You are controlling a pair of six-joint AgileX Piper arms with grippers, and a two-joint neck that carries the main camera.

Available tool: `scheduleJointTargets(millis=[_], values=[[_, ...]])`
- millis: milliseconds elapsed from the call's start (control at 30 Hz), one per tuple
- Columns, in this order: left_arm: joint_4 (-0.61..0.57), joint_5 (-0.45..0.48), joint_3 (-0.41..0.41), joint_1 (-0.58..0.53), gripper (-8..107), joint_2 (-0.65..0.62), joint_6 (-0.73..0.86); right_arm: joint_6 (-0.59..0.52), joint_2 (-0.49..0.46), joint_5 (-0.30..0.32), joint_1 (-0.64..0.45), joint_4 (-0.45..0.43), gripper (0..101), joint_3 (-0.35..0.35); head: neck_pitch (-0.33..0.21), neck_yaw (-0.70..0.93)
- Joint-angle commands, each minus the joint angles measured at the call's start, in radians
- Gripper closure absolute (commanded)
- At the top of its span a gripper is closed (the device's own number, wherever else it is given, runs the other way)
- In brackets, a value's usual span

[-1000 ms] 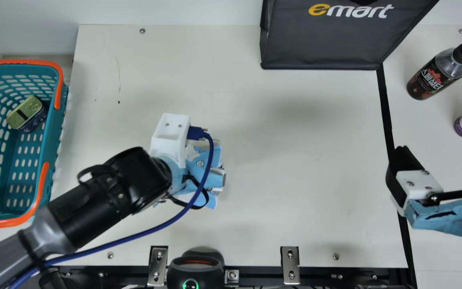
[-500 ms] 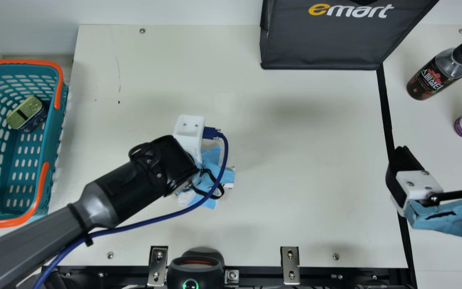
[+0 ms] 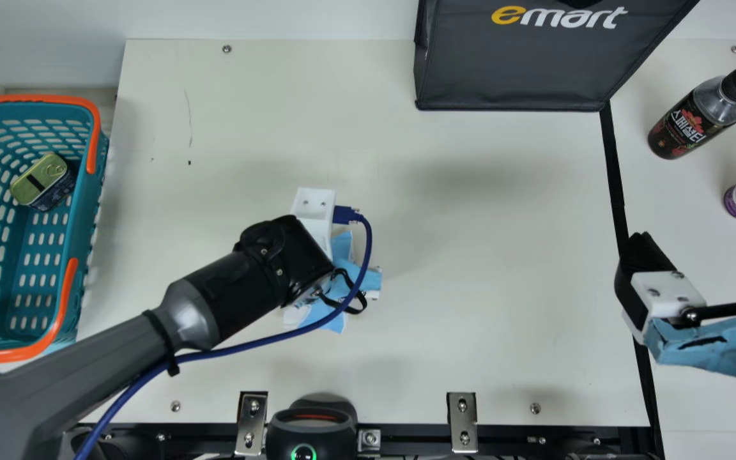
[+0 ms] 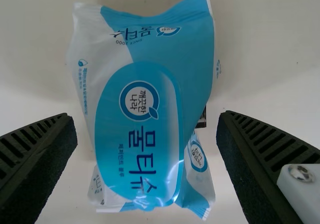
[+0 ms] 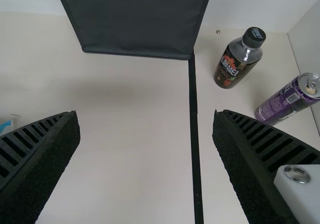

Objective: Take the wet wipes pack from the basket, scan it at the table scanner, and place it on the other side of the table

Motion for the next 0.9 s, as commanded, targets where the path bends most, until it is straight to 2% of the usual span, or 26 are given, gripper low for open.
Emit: scheduleJointTargets(millis=[0, 500, 867], values=[[0.003, -0.004, -0.003, 0.003, 9, 0.005, -0.002, 0.000, 0.000, 0.000, 0.000, 0.000, 6, 0.000, -0.027, 0.002], [0.016, -0.002, -0.021, 0.020, 107, 0.020, -0.015, 0.000, 0.000, 0.000, 0.000, 0.000, 6, 0.000, -0.027, 0.002], [0.042, -0.001, -0.045, 0.017, 107, -0.003, -0.055, 0.000, 0.000, 0.000, 0.000, 0.000, 6, 0.000, -0.027, 0.002]])
